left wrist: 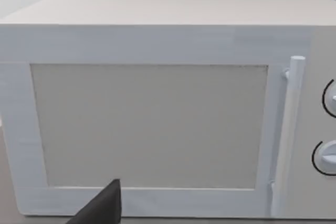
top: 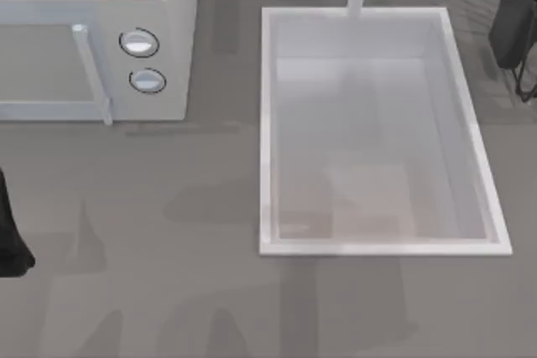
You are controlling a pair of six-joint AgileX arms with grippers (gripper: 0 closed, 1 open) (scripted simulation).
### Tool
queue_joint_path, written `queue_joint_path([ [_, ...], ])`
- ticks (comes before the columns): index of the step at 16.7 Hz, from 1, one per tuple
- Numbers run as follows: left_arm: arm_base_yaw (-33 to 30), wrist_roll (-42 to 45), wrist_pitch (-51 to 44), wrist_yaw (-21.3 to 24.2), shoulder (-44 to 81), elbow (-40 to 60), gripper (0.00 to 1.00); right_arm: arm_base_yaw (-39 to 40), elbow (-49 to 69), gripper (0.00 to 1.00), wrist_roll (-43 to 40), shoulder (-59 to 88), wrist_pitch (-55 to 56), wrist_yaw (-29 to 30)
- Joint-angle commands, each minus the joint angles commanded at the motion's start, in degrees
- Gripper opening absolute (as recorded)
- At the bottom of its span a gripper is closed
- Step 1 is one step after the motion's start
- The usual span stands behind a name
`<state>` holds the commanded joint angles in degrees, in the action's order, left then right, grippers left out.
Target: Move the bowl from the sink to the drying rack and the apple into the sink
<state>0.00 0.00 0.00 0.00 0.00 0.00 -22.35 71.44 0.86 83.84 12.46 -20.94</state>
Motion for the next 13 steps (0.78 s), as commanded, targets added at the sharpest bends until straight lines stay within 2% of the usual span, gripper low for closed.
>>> queue_joint_path([
  [8,0.0,0.0,0.0,0.0,0.0,0.0,1.00,3.9,-12.5,0.00,-0.1,16.2,29.8,4.1],
  [13,0.0,0.0,0.0,0.0,0.0,0.0,1.00,4.8,-15.4,0.00,0.1,19.1,34.7,5.1],
])
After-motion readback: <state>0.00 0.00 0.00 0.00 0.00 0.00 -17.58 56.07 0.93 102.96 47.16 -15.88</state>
